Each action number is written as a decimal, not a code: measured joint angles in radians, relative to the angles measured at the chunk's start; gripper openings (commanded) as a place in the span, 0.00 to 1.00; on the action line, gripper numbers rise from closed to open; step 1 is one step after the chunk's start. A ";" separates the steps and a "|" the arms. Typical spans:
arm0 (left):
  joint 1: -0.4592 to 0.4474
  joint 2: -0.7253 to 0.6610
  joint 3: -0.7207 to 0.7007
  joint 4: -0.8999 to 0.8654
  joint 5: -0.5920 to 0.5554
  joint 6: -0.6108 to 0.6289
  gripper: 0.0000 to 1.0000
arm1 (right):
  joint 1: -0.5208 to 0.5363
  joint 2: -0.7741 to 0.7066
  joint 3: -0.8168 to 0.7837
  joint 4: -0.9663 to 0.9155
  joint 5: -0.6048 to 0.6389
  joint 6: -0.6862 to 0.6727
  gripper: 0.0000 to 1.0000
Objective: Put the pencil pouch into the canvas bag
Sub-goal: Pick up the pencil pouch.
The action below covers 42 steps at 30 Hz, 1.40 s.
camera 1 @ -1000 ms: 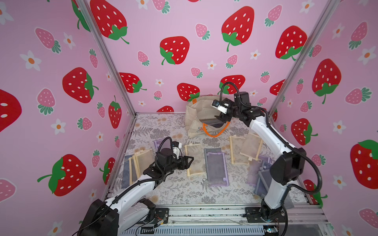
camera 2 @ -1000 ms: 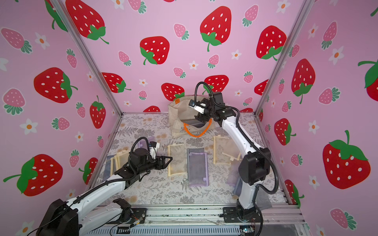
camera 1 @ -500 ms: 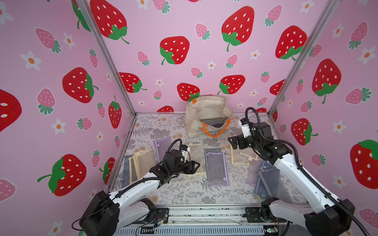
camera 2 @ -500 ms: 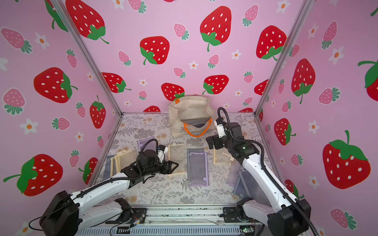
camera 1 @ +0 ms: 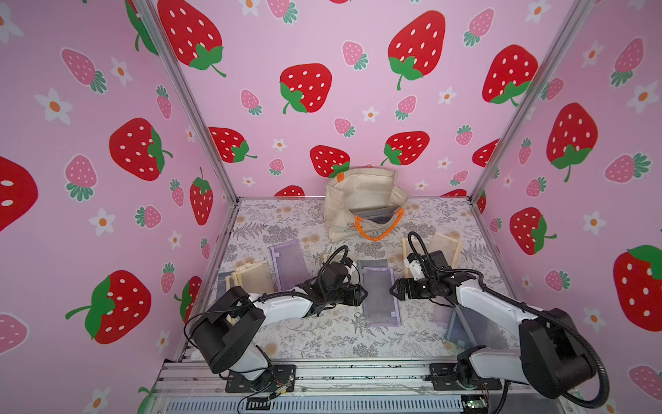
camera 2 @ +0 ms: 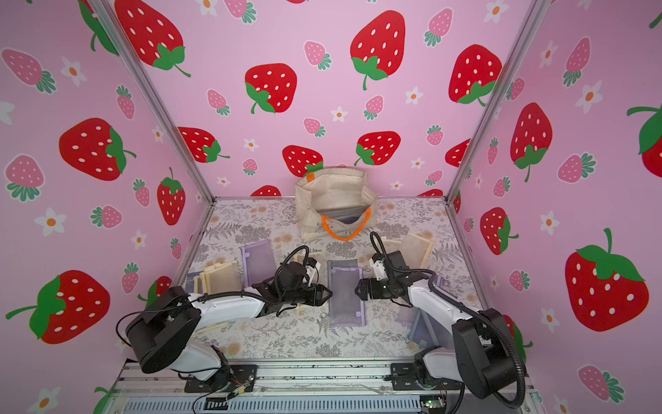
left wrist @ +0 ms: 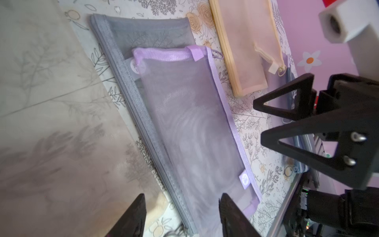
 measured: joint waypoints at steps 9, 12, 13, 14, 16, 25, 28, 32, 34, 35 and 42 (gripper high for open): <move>-0.005 0.142 0.094 0.029 0.000 -0.003 0.49 | 0.004 0.092 -0.019 0.129 -0.060 0.026 0.70; -0.005 0.178 0.118 0.033 0.000 -0.004 0.48 | 0.004 0.108 -0.024 0.157 -0.072 0.032 0.68; -0.005 0.188 0.124 0.034 0.000 -0.004 0.47 | 0.004 0.110 -0.027 0.164 -0.077 0.032 0.67; -0.005 0.199 0.129 0.035 0.000 -0.006 0.47 | 0.004 0.113 -0.029 0.171 -0.080 0.033 0.66; -0.005 0.217 0.139 0.038 0.000 -0.010 0.46 | 0.004 0.118 -0.032 0.182 -0.087 0.035 0.63; -0.008 0.264 0.162 0.082 0.017 -0.031 0.38 | 0.004 0.158 -0.050 0.266 -0.134 0.053 0.54; -0.011 0.272 0.164 0.094 0.024 -0.037 0.32 | 0.004 0.167 -0.050 0.280 -0.142 0.055 0.51; -0.014 0.272 0.164 0.106 0.028 -0.048 0.19 | 0.006 0.167 -0.051 0.281 -0.145 0.055 0.46; -0.015 0.272 0.164 0.117 0.030 -0.053 0.12 | 0.006 0.167 -0.053 0.281 -0.146 0.055 0.45; -0.015 0.272 0.164 0.123 0.032 -0.056 0.07 | 0.006 0.165 -0.055 0.281 -0.147 0.055 0.45; -0.015 0.254 0.160 0.140 0.039 -0.063 0.00 | 0.007 0.088 -0.074 0.257 -0.151 0.051 0.60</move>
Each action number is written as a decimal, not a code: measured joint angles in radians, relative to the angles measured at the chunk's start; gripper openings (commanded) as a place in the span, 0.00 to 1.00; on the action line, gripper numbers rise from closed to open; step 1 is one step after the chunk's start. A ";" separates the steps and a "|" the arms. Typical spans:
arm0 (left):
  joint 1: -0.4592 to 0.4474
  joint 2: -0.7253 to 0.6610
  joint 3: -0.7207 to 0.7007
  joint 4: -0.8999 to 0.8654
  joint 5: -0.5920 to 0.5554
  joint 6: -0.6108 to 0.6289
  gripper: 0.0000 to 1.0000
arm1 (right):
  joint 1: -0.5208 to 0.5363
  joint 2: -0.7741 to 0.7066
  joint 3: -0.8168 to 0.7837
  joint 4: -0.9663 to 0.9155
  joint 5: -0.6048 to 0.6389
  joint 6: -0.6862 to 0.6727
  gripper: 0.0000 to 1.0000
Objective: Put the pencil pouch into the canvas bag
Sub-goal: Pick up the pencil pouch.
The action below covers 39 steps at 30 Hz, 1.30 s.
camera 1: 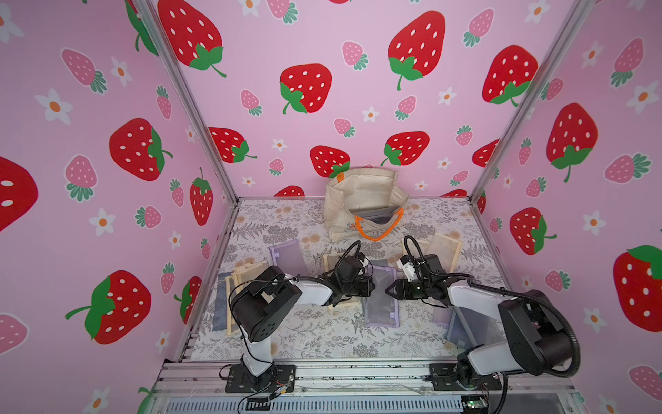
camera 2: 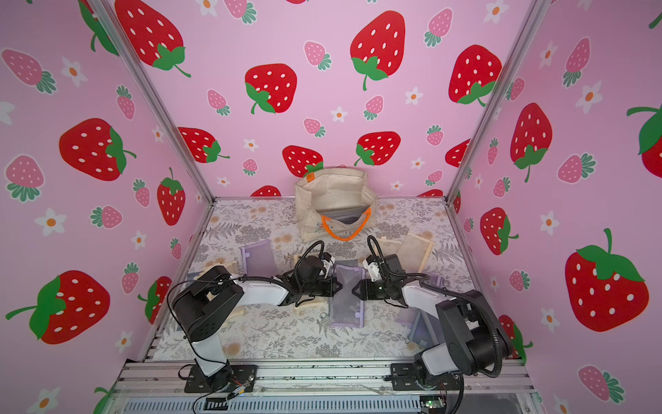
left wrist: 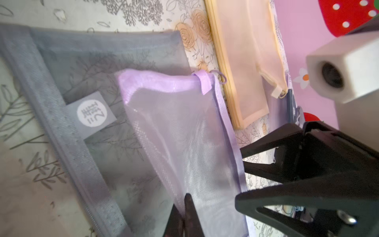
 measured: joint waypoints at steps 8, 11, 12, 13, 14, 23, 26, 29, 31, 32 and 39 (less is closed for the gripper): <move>0.000 -0.210 -0.069 -0.026 0.006 0.050 0.00 | 0.003 -0.213 -0.003 -0.068 -0.008 -0.025 0.87; 0.000 -0.304 -0.076 -0.067 0.006 0.091 0.00 | 0.003 -0.315 -0.003 -0.096 -0.017 -0.040 0.93; 0.000 -0.331 -0.076 -0.083 0.006 0.102 0.00 | 0.003 -0.342 -0.003 -0.102 -0.019 -0.045 0.94; 0.000 -0.365 -0.076 -0.103 0.005 0.117 0.00 | 0.003 -0.373 -0.002 -0.111 -0.022 -0.049 0.94; 0.000 -0.394 -0.076 -0.119 0.004 0.129 0.00 | 0.003 -0.406 0.000 -0.124 -0.024 -0.056 0.95; 0.000 -0.620 -0.079 -0.211 0.000 0.205 0.00 | 0.003 -0.533 0.080 -0.183 -0.115 -0.072 0.98; 0.002 -0.658 -0.079 -0.220 0.002 0.224 0.00 | 0.003 -0.543 0.111 -0.173 -0.153 -0.062 0.98; 0.005 -0.676 -0.079 -0.234 0.003 0.238 0.00 | 0.003 -0.558 0.122 -0.160 -0.183 -0.054 0.98; 0.009 -0.685 -0.079 -0.240 0.003 0.248 0.00 | 0.003 -0.559 0.127 -0.158 -0.196 -0.051 0.98; 0.012 -0.689 -0.079 -0.241 0.003 0.252 0.00 | 0.003 -0.558 0.131 -0.158 -0.202 -0.050 0.97; 0.023 -0.698 -0.079 -0.241 0.007 0.259 0.00 | 0.006 -0.554 0.136 -0.142 -0.235 -0.042 0.97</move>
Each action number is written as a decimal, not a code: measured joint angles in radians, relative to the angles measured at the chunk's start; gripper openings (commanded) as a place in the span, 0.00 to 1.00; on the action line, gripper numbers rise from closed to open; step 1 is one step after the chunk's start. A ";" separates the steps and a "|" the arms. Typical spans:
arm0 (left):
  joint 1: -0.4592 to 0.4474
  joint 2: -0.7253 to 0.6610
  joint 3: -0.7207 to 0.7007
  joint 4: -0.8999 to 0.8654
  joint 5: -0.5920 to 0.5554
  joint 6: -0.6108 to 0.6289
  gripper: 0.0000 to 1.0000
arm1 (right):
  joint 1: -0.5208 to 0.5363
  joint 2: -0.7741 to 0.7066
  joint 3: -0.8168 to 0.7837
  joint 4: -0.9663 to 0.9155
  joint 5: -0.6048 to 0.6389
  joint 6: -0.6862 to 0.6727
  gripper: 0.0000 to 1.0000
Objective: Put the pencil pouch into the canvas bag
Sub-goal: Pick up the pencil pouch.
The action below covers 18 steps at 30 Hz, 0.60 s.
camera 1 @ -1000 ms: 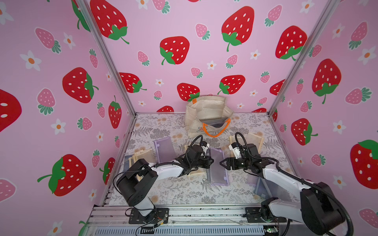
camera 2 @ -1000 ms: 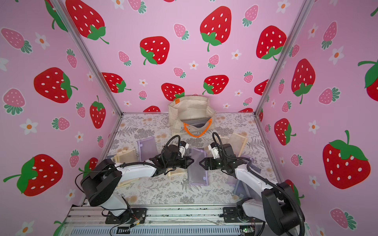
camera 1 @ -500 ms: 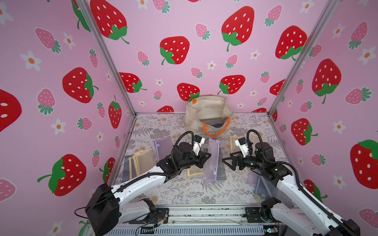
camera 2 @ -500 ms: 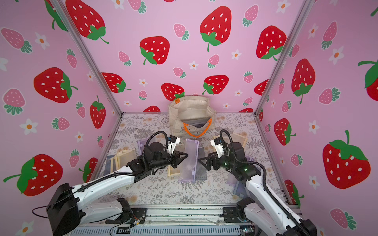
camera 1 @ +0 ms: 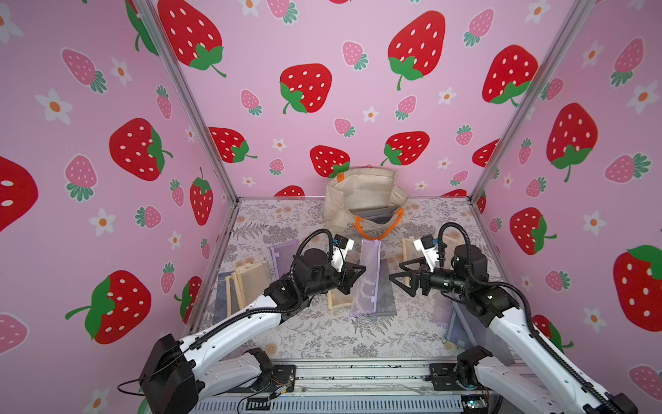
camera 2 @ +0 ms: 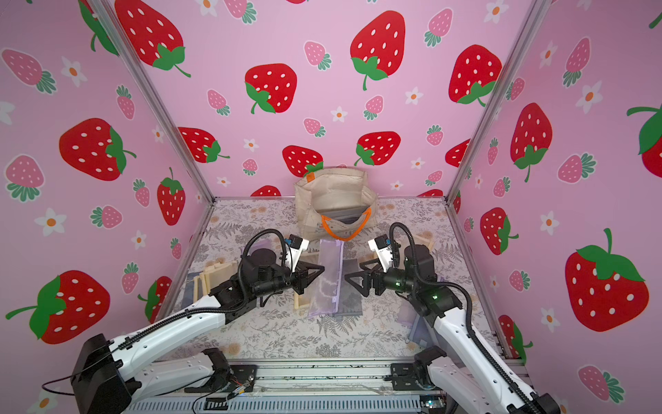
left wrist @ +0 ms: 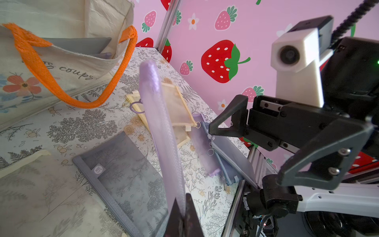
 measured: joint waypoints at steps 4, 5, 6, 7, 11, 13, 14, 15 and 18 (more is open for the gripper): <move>0.002 0.000 0.000 0.003 0.007 0.000 0.00 | 0.004 0.003 0.000 0.009 -0.020 0.001 0.97; 0.002 0.000 0.000 0.004 0.008 0.000 0.00 | 0.007 0.005 0.000 0.012 -0.024 0.002 0.97; 0.002 0.000 0.000 0.004 0.008 0.001 0.00 | 0.008 0.007 0.000 0.013 -0.027 0.002 0.97; 0.002 0.001 0.000 0.005 0.011 0.001 0.00 | 0.010 0.010 0.000 0.013 -0.030 0.003 0.97; 0.002 0.000 0.000 0.016 0.016 0.008 0.00 | 0.019 0.017 0.000 0.019 -0.035 0.008 0.97; 0.003 0.000 0.000 0.020 0.020 0.014 0.00 | 0.021 0.017 0.003 0.019 -0.037 0.008 0.97; 0.004 0.000 0.000 0.022 0.022 0.016 0.00 | 0.021 0.017 0.006 0.020 -0.039 0.010 0.96; 0.005 0.000 0.000 0.024 0.022 0.017 0.00 | 0.022 0.017 0.010 0.022 -0.040 0.011 0.96; 0.006 0.000 0.000 0.035 0.022 0.018 0.00 | 0.026 0.018 0.017 0.048 -0.048 0.018 0.96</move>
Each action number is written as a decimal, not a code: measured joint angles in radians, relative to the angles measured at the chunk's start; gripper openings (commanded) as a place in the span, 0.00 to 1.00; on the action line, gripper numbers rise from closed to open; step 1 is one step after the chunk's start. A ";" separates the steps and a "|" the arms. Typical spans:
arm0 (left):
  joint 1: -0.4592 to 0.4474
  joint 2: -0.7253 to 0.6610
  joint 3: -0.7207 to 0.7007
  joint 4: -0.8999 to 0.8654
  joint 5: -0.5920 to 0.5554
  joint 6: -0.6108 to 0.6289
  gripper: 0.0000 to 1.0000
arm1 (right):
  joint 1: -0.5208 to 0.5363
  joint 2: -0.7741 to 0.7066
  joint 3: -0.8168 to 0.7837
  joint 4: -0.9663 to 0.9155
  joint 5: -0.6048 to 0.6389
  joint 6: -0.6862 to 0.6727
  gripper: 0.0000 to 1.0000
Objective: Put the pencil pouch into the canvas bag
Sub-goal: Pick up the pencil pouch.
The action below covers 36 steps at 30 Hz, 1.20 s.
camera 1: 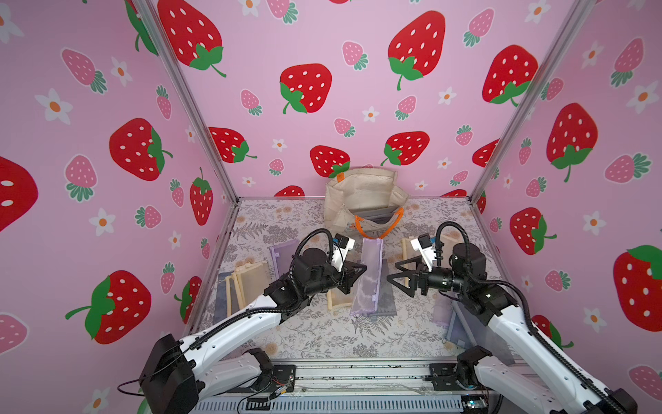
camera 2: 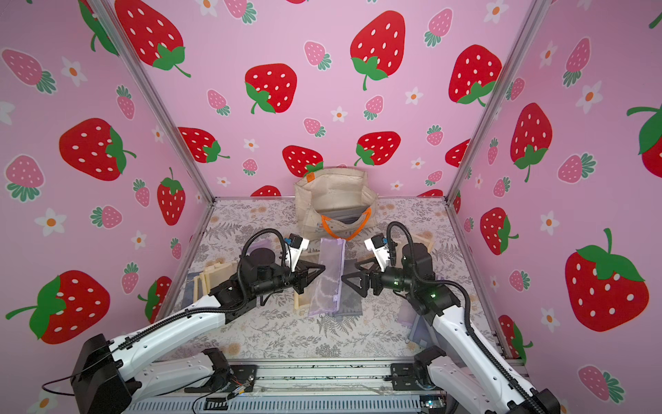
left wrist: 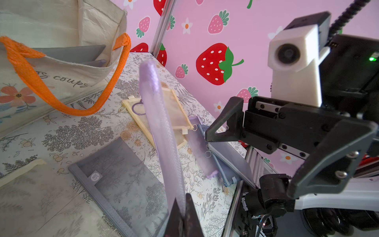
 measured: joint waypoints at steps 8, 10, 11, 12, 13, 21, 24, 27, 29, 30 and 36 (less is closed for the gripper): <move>0.001 0.000 0.000 0.032 0.008 0.002 0.00 | 0.010 0.021 0.012 0.041 -0.024 0.007 0.95; 0.001 0.000 0.000 0.044 0.012 0.002 0.00 | 0.010 0.023 0.012 0.048 -0.026 0.007 0.95; 0.001 0.000 0.000 0.050 0.014 0.003 0.00 | 0.010 0.023 0.012 0.049 -0.026 0.007 0.94; 0.001 -0.001 0.000 0.057 0.016 0.003 0.00 | 0.010 0.023 0.012 0.050 -0.025 0.006 0.94; 0.001 -0.002 0.000 0.060 0.018 0.003 0.00 | 0.010 0.023 0.012 0.050 -0.024 0.006 0.94; 0.003 -0.060 -0.016 0.087 0.037 0.008 0.00 | 0.010 0.018 0.011 0.049 0.000 0.006 0.95; 0.003 -0.100 -0.038 0.120 0.059 0.013 0.00 | 0.010 0.019 0.011 0.050 0.002 0.002 0.96; 0.003 -0.143 -0.068 0.162 0.092 0.018 0.00 | 0.010 0.022 0.011 0.057 -0.003 -0.003 0.96; 0.003 -0.162 -0.082 0.182 0.112 0.021 0.00 | 0.010 0.035 0.011 0.077 -0.016 -0.004 0.96; 0.003 -0.170 -0.085 0.191 0.121 0.022 0.00 | 0.010 0.050 0.011 0.094 -0.029 -0.004 0.95; 0.003 -0.198 -0.093 0.234 0.166 0.022 0.00 | 0.022 0.113 0.010 0.184 -0.098 -0.004 0.90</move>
